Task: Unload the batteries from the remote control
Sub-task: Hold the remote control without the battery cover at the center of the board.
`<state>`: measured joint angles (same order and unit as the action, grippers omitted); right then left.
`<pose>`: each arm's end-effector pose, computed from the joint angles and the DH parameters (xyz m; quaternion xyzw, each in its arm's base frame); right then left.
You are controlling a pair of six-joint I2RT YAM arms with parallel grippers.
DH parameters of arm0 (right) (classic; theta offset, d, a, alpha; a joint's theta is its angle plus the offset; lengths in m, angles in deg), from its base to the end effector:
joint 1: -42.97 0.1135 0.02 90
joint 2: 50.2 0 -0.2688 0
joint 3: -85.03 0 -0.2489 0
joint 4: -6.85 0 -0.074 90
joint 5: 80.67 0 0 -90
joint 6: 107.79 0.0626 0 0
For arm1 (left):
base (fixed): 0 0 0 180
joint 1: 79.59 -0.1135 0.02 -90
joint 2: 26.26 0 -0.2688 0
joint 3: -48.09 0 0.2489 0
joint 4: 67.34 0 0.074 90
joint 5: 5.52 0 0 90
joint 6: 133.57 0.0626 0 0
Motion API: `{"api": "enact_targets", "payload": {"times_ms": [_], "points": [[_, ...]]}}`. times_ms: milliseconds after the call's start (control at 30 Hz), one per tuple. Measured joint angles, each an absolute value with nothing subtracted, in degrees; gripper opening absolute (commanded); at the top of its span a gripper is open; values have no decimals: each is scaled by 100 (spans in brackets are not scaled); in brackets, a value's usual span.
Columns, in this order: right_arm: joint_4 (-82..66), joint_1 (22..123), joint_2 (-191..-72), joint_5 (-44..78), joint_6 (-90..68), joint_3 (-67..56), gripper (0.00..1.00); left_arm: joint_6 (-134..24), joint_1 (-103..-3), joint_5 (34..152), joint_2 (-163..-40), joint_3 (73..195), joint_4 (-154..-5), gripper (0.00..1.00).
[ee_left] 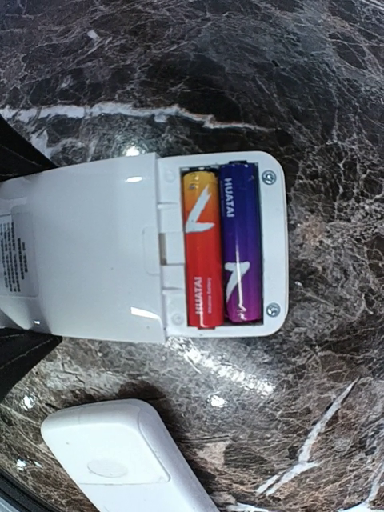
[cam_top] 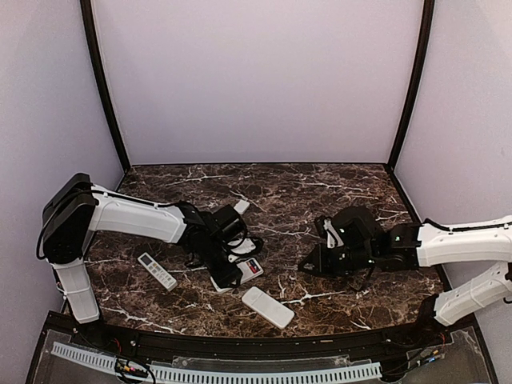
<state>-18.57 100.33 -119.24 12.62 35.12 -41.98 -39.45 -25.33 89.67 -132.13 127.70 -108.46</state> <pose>0.1401 0.2254 0.2053 -0.0472 0.9101 0.3520 0.2134 0.2110 -0.3029 0.1361 0.4855 0.8508 -0.1232 0.1586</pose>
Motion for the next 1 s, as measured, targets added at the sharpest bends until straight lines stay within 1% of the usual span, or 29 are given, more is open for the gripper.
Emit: {"api": "enact_targets", "payload": {"times_ms": [200, 467, 600, 733, 1000], "points": [[-1916, 10396, -12477, 884, 3958, -3911, 0, -3818, -2533, 8967, -13243, 12808, -10873, 30], [-1870, 10481, -13071, 653, 4124, -3433, 0, -3678, -2503, 8915, -13339, 12963, -11050, 29], [-1951, 10484, -13425, 644, 3783, -3048, 0, -3565, -2485, 8884, -13342, 12963, -11045, 28], [-1970, 10431, -13511, 696, 3278, -2847, 0, -3449, -2468, 8849, -13342, 12963, -11028, 28], [-1874, 9933, -13596, 1361, 2225, -2825, 0, -3241, -2466, 8854, -13339, 12963, -10988, 27]]}}
